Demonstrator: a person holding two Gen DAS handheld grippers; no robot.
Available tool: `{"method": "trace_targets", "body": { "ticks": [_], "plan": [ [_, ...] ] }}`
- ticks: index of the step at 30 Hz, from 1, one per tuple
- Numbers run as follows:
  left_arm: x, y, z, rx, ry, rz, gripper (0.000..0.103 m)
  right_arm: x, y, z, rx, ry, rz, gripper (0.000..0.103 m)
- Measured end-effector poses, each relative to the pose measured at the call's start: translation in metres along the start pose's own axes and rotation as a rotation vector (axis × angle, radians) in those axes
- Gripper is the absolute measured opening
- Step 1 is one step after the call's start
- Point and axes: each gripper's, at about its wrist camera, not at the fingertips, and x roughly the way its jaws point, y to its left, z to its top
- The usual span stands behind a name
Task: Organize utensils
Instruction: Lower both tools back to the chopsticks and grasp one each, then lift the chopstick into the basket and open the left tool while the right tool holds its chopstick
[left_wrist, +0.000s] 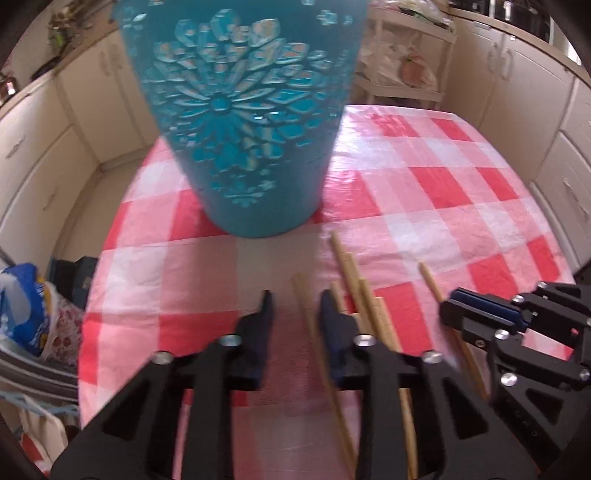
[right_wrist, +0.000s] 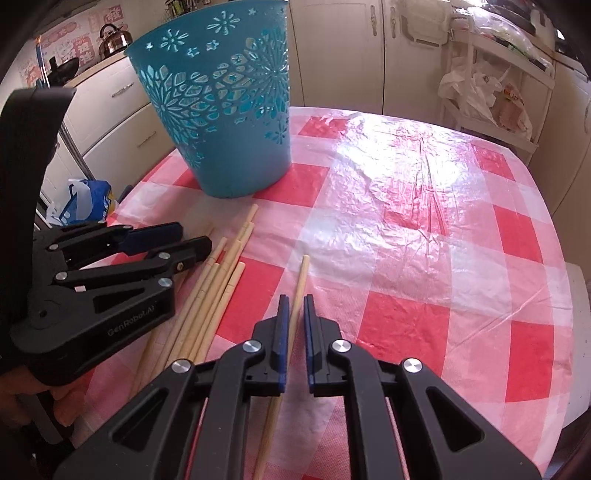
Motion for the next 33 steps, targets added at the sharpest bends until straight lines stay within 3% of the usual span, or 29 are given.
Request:
{"method": "trace_targets", "body": {
  "ticks": [3,7,14,17,20,24,33],
  "plan": [
    [0.0,0.008,0.003,-0.001,0.028,-0.054,0.014,-0.002,-0.004,-0.001,0.0,0.015,0.008,0.007],
    [-0.001,0.016,0.005,-0.019,0.083,-0.072,0.015,-0.002,-0.003,-0.001,-0.011,0.033,0.008,0.008],
    [0.0,0.01,0.006,0.029,0.092,-0.038,0.016,-0.002,0.002,-0.003,-0.035,0.033,-0.013,0.008],
    [0.0,0.008,0.007,0.038,0.097,-0.05,0.005,-0.002,0.002,-0.003,-0.033,0.024,-0.014,0.008],
    [-0.009,0.009,0.002,0.037,0.078,-0.037,0.005,-0.003,0.001,-0.004,-0.02,0.013,-0.011,0.008],
    [-0.036,0.011,-0.001,-0.004,-0.021,-0.057,0.005,-0.004,-0.001,-0.008,0.003,-0.007,-0.012,0.008],
    [-0.136,0.05,0.006,-0.133,-0.446,-0.204,0.005,-0.006,-0.013,-0.012,0.089,-0.039,0.018,0.006]
  ]
}}
